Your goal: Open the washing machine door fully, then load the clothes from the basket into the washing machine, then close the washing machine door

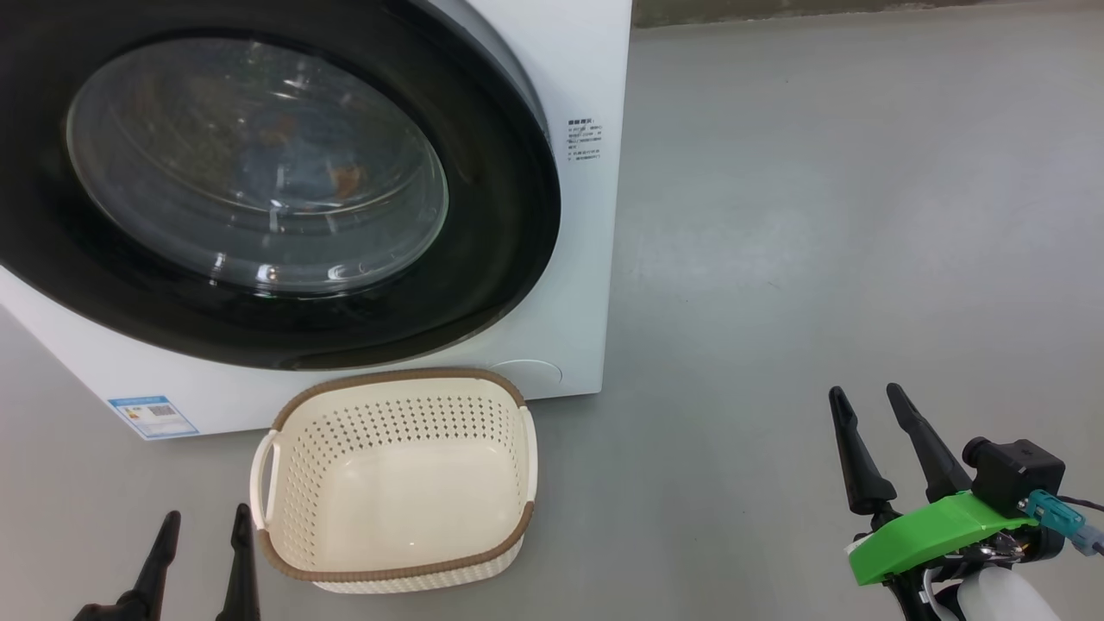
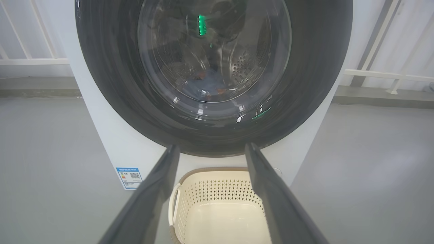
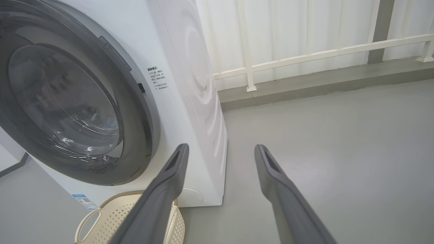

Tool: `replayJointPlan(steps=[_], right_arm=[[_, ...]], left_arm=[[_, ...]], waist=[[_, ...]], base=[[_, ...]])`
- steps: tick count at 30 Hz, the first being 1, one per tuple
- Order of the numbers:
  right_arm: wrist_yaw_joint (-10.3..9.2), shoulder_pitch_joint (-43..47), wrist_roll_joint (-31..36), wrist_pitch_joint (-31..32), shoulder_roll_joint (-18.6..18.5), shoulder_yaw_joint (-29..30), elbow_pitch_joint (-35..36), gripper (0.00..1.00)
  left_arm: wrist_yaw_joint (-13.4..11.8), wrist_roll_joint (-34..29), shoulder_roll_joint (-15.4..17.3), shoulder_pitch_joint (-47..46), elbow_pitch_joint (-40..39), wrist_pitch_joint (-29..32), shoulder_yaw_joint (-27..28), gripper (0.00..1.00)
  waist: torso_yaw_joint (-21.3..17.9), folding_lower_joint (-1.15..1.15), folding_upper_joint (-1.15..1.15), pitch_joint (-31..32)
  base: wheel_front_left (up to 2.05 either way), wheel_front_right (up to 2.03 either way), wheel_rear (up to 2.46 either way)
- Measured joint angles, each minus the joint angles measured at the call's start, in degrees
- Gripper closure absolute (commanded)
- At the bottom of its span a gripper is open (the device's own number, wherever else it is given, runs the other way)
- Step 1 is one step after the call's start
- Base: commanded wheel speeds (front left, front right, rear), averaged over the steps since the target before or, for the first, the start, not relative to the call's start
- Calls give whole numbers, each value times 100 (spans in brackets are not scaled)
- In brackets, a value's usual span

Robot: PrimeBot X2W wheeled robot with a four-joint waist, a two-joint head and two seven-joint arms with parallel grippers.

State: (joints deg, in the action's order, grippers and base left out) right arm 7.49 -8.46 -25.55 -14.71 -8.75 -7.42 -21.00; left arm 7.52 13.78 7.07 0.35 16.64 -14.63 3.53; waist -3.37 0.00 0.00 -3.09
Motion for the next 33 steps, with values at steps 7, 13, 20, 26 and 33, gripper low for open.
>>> replayJointPlan(steps=[7,13,20,26,33], right_arm=[[0,1,8,0,0,-14,10,0],[0,1,26,0,-2,-22,18,0],[0,1,34,0,-2,-22,21,0],[1,18,33,1,26,-33,-67,100],[1,232,-129,59,145,-10,-267,100]], left_arm=[[0,-26,34,1,3,0,-40,0],[0,-26,37,2,3,0,-44,0],[0,-29,31,3,4,0,5,0],[0,-44,-15,14,89,2,42,100],[0,187,-162,18,293,107,22,100]], waist=[[9,0,0,-15],[3,0,0,-9],[-9,0,0,12],[-25,0,0,42],[-14,1,0,56]], base=[[0,0,0],[0,0,0],[0,0,0],[0,0,0],[0,0,0]])
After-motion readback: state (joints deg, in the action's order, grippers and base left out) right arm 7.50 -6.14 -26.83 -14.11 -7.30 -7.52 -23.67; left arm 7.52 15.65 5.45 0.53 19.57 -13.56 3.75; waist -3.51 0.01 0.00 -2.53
